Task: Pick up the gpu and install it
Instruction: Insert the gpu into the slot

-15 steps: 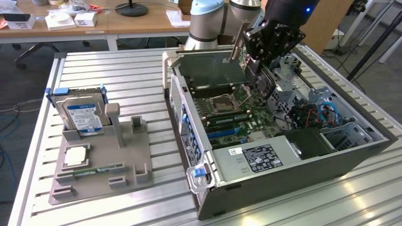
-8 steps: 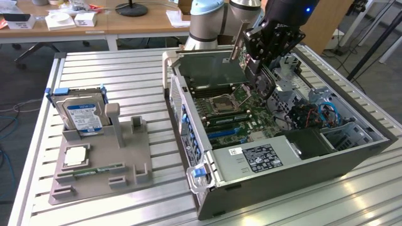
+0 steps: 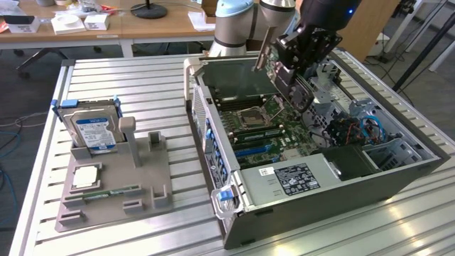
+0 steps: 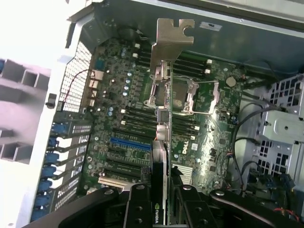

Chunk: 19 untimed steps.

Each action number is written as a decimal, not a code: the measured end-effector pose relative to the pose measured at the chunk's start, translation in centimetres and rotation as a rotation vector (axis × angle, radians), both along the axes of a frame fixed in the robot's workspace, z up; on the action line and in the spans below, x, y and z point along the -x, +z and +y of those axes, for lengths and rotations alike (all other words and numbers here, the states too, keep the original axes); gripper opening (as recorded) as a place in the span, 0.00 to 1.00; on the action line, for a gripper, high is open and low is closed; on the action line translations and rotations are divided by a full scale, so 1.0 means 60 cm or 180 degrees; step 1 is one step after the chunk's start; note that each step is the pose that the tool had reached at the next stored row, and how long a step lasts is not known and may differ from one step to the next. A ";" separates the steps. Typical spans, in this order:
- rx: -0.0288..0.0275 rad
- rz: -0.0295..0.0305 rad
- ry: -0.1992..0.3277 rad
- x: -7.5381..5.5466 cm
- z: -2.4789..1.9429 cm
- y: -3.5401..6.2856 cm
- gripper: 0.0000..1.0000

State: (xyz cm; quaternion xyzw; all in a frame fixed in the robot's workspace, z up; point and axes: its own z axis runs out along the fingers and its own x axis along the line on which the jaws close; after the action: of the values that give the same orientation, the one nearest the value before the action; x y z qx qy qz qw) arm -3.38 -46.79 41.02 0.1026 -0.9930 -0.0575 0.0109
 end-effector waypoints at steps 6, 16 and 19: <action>0.0000 0.0000 0.0348 0.000 0.0000 -0.002 0.26; 0.0000 0.0000 0.0930 0.000 0.0000 -0.006 0.26; 0.0000 0.0000 0.1101 0.000 0.0000 -0.007 0.26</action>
State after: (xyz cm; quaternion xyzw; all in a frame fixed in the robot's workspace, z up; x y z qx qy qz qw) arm -3.38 -46.79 40.59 0.2720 -0.9605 -0.0548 0.0207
